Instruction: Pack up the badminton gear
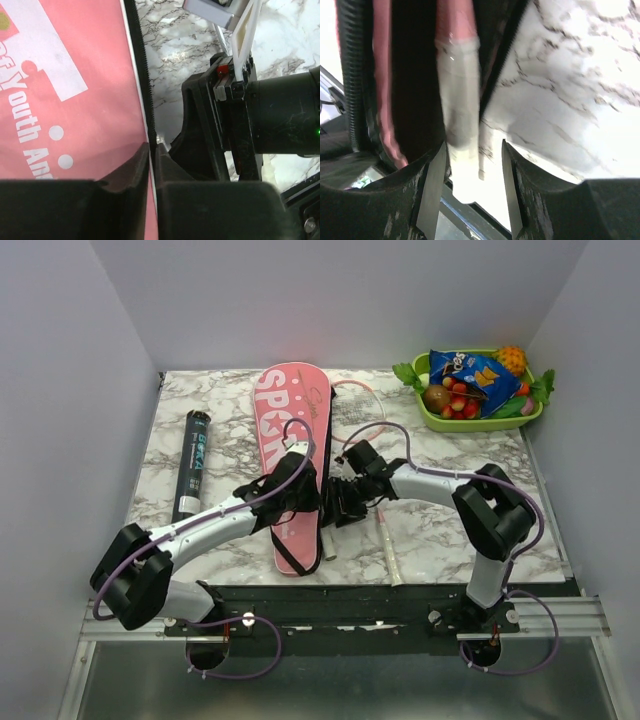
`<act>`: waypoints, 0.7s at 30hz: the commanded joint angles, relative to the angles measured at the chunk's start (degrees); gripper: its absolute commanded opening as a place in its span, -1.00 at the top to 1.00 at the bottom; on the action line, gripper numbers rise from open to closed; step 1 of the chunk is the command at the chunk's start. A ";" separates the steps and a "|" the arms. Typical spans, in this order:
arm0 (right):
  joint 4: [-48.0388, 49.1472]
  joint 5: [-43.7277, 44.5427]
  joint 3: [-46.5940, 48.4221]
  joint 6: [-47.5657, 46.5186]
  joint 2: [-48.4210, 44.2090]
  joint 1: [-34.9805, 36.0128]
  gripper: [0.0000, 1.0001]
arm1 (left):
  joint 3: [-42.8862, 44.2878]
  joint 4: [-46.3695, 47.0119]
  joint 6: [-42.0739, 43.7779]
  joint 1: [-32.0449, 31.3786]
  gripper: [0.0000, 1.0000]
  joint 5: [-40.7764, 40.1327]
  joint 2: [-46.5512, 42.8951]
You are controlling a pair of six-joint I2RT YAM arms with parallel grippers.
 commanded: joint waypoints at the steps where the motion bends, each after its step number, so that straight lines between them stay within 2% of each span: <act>1: 1.40 1.87 -3.99 -1.39 -2.98 -0.32 -0.12 | 3.94 -5.15 1.46 -0.55 0.47 -2.19 -3.79; 2: 1.84 1.43 -4.52 -1.39 -3.42 -0.24 -0.11 | 4.03 -5.59 1.81 -0.55 0.16 -2.19 -4.23; 5: 3.42 0.38 -6.28 -1.12 -3.69 -0.32 -0.11 | 3.77 -6.03 2.69 -0.55 -0.18 -1.93 -7.22; 8: 4.30 -0.68 -6.90 -0.77 -3.69 -0.32 -0.10 | 3.51 -7.61 3.04 -0.63 -0.29 -3.07 -10.73; 11: 5.62 -2.00 -7.86 -0.25 -3.78 -0.32 -0.08 | 3.50 -13.22 1.38 -0.37 -0.26 -8.76 -13.46; 13: 7.03 -3.49 -8.39 0.72 -3.60 -0.32 -0.08 | 4.20 -20.75 -1.68 0.50 -0.13 -13.15 -13.12; 15: 9.04 -4.63 -9.35 1.59 -3.60 -0.32 -0.05 | 4.03 -24.82 -3.71 1.38 0.35 -14.58 -11.98; 17: 10.02 -6.12 -9.80 2.04 -3.34 -0.32 -0.04 | 2.98 -28.17 -7.04 2.61 1.00 -14.50 -11.27; 21: 11.68 -7.10 -10.85 3.00 -3.25 -0.32 -0.03 | 0.26 -29.94 -11.54 3.32 1.00 -14.32 -10.83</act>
